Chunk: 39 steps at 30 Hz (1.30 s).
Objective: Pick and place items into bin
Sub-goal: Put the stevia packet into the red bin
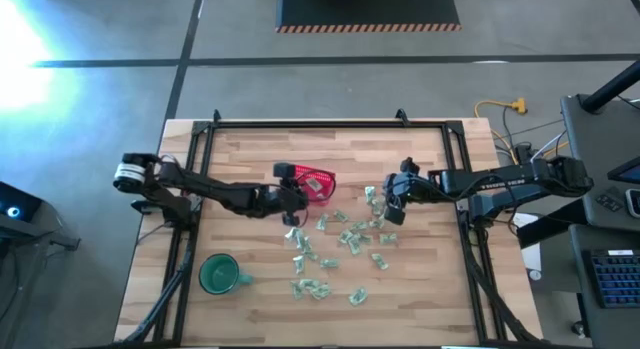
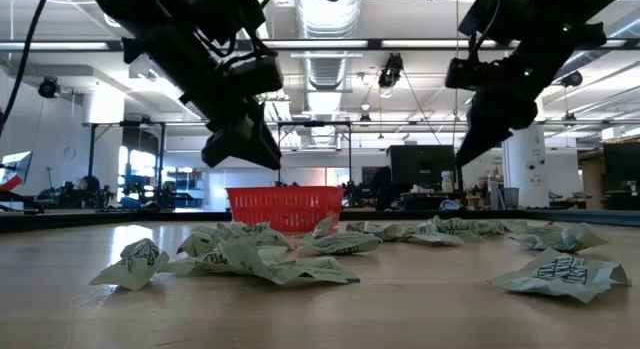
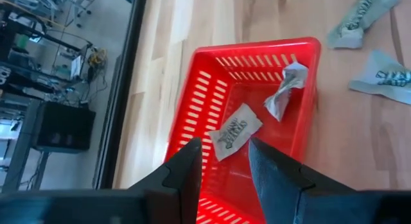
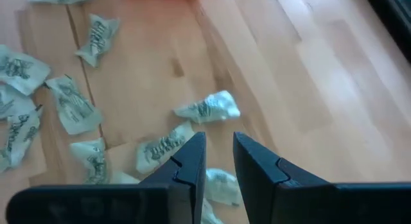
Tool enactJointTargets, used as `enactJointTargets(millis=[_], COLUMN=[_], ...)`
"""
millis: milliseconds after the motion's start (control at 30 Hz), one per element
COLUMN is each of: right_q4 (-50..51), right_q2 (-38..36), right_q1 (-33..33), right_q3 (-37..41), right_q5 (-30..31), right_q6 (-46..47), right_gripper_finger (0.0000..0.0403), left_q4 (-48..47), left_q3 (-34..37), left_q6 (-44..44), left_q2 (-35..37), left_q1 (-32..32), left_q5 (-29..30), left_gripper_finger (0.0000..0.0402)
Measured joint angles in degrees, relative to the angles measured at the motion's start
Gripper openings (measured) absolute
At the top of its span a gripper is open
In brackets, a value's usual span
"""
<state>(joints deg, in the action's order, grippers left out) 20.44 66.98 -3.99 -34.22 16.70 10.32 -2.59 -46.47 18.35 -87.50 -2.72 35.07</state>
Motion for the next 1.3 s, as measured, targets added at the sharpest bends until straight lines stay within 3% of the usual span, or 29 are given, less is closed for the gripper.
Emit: enactJointTargets(millis=[267, 367, 733, 1300], right_q4=[-7.6, -11.6, -12.9, -12.7], right_q2=[4.9, 8.3, 18.4, 22.9], right_q1=[-3.2, -4.6, -8.1, -8.5], right_q3=[0.0, 0.0, -2.4, -3.3], right_q5=[-0.4, -3.1, -4.7, -5.2], right_q6=[-3.6, -3.6, 7.0, 15.2], right_gripper_finger=[0.0112, 0.0131, 0.0183, 0.0170], left_q4=[-0.1, -0.9, -4.0, -4.0], left_q3=[0.9, 1.0, 1.1, 1.1], left_q6=[-0.8, -1.8, -4.7, -4.7], left_q2=[3.3, 4.5, 7.0, 7.0], left_q1=[0.0, 0.0, -0.3, -0.4], left_q5=[0.1, 0.1, 0.1, 0.1], left_gripper_finger=[0.0114, 0.0114, 0.0114, 0.0114])
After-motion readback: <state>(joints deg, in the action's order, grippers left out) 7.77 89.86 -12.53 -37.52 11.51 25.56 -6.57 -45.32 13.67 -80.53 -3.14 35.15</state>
